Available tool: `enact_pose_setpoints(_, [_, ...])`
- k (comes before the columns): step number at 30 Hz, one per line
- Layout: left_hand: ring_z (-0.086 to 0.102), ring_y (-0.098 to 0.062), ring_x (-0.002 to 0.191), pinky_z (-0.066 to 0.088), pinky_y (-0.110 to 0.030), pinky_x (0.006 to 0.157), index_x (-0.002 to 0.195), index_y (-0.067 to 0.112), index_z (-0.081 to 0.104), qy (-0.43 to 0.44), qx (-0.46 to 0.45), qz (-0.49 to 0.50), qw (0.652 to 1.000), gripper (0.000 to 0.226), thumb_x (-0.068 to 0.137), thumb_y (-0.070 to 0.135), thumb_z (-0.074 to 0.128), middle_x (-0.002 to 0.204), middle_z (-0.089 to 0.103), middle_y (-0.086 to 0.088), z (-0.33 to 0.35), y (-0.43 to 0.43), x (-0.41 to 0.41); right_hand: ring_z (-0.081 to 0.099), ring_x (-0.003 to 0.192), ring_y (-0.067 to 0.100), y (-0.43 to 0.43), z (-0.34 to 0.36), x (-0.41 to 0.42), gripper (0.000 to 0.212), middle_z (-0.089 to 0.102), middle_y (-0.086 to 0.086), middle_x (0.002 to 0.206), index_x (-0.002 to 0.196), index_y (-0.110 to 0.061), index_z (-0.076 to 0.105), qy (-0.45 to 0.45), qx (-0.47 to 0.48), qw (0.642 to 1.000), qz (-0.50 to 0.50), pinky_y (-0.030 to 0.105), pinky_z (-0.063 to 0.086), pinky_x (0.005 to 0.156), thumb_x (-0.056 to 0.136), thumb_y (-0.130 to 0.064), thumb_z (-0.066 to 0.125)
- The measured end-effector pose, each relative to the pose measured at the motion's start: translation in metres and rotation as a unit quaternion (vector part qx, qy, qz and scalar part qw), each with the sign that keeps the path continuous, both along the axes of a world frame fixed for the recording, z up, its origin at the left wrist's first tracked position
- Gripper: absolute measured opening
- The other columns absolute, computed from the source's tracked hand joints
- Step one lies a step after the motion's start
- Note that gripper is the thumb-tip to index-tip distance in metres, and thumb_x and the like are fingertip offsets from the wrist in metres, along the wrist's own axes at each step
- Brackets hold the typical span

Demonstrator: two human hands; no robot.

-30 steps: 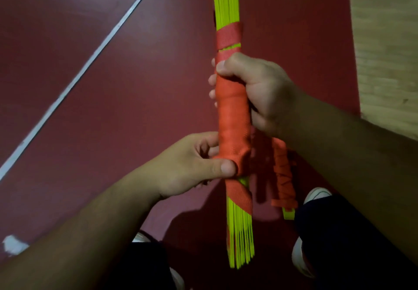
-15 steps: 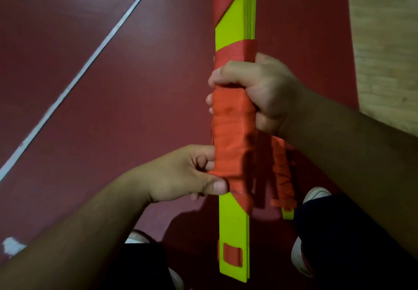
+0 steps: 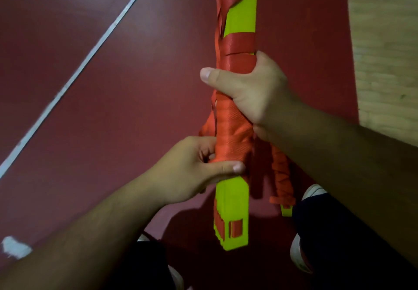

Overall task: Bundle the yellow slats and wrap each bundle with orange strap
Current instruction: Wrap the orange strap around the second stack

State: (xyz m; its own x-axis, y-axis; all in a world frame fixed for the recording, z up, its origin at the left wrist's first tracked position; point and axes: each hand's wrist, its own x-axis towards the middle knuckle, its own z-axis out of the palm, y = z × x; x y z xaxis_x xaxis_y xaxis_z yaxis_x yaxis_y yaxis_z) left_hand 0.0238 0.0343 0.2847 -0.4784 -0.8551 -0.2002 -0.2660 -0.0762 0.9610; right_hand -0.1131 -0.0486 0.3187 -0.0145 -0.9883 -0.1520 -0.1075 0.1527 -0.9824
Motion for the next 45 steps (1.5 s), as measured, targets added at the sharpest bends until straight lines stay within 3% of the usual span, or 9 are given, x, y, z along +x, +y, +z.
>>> enact_pose_setpoints(5, [0.038, -0.008, 0.049, 0.034, -0.016, 0.044, 0.084, 0.018, 0.072, 0.027, 0.069, -0.052, 0.996, 0.007, 0.082, 0.024, 0.073, 0.058, 0.044, 0.003, 0.0, -0.004, 0.012, 0.059, 0.05, 0.026, -0.001, 0.011, -0.004, 0.015, 0.056, 0.015, 0.064, 0.087, -0.008, 0.061, -0.087, 0.074, 0.992, 0.05, 0.039, 0.053, 0.048, 0.078, -0.007, 0.072])
enact_pose_setpoints(12, [0.048, 0.003, 0.046, 0.04, -0.01, 0.046, 0.076, 0.027, 0.068, 0.095, 0.118, -0.113, 0.982, 0.038, 0.068, 0.062, 0.079, 0.061, 0.054, 0.013, -0.002, -0.004, 0.016, 0.058, 0.052, 0.022, 0.002, 0.014, -0.004, 0.007, 0.053, 0.009, 0.069, 0.081, -0.01, 0.055, -0.248, 0.114, 0.954, 0.125, 0.033, 0.049, 0.053, 0.088, -0.009, 0.057])
enact_pose_setpoints(17, [0.048, 0.006, 0.046, 0.04, -0.007, 0.046, 0.079, 0.035, 0.072, 0.134, 0.09, -0.105, 0.981, 0.023, 0.076, 0.058, 0.071, 0.059, 0.054, 0.015, -0.001, -0.001, 0.016, 0.06, 0.051, 0.018, 0.003, 0.02, -0.007, 0.01, 0.058, 0.004, 0.065, 0.082, -0.015, 0.056, -0.297, 0.125, 0.934, 0.156, 0.028, 0.053, 0.052, 0.09, -0.015, 0.05])
enact_pose_setpoints(22, [0.044, -0.012, 0.051, 0.037, -0.019, 0.045, 0.096, -0.011, 0.063, 0.031, 0.01, 0.005, 0.999, 0.063, 0.074, 0.044, 0.083, 0.064, 0.05, -0.018, -0.007, -0.004, 0.014, 0.066, 0.069, 0.027, -0.001, 0.003, 0.0, 0.04, 0.067, 0.01, 0.084, 0.093, -0.02, 0.059, -0.094, 0.039, 0.991, 0.092, 0.04, 0.057, 0.064, 0.068, -0.043, 0.079])
enact_pose_setpoints(25, [0.049, -0.01, 0.055, 0.039, -0.019, 0.048, 0.095, -0.011, 0.063, -0.01, -0.011, 0.023, 1.0, 0.048, 0.078, 0.03, 0.082, 0.069, 0.059, -0.006, -0.012, -0.003, 0.011, 0.071, 0.075, 0.027, 0.005, -0.008, 0.006, 0.055, 0.068, 0.003, 0.083, 0.094, -0.027, 0.056, -0.012, 0.021, 0.998, 0.056, 0.048, 0.061, 0.069, 0.054, -0.05, 0.086])
enact_pose_setpoints(30, [0.044, -0.012, 0.056, 0.04, -0.021, 0.046, 0.093, 0.01, 0.067, 0.018, 0.044, -0.026, 0.999, 0.025, 0.08, 0.028, 0.078, 0.067, 0.056, 0.008, -0.007, -0.006, 0.022, 0.059, 0.055, 0.024, 0.004, -0.002, 0.004, 0.021, 0.059, 0.012, 0.07, 0.092, -0.012, 0.055, -0.149, 0.082, 0.984, 0.054, 0.042, 0.055, 0.055, 0.08, -0.004, 0.07])
enact_pose_setpoints(35, [0.051, -0.005, 0.054, 0.038, -0.013, 0.044, 0.108, -0.009, 0.062, 0.052, 0.071, -0.058, 0.994, 0.083, 0.069, 0.063, 0.078, 0.092, 0.057, -0.046, -0.003, -0.009, 0.028, 0.062, 0.059, 0.019, 0.007, 0.011, -0.002, 0.009, 0.06, 0.008, 0.071, 0.095, -0.004, 0.056, -0.321, 0.143, 0.927, 0.133, 0.036, 0.058, 0.063, 0.091, -0.011, 0.051])
enact_pose_setpoints(39, [0.043, -0.006, 0.045, 0.035, -0.018, 0.042, 0.073, 0.024, 0.068, 0.037, 0.041, 0.003, 0.998, 0.013, 0.08, 0.029, 0.078, 0.059, 0.057, 0.0, 0.002, -0.005, 0.017, 0.06, 0.067, 0.025, -0.003, 0.008, -0.003, 0.011, 0.062, 0.011, 0.076, 0.089, -0.01, 0.061, -0.252, 0.129, 0.955, 0.089, 0.041, 0.056, 0.068, 0.086, -0.02, 0.064])
enact_pose_setpoints(45, [0.049, -0.005, 0.046, 0.039, -0.023, 0.046, 0.077, 0.005, 0.061, -0.099, -0.054, 0.093, 0.989, 0.035, 0.074, 0.03, 0.085, 0.058, 0.058, 0.001, -0.005, -0.001, 0.007, 0.065, 0.068, 0.025, 0.0, -0.009, 0.006, 0.053, 0.067, 0.007, 0.075, 0.09, -0.015, 0.066, -0.146, 0.074, 0.986, -0.013, 0.055, 0.059, 0.074, 0.052, -0.042, 0.09])
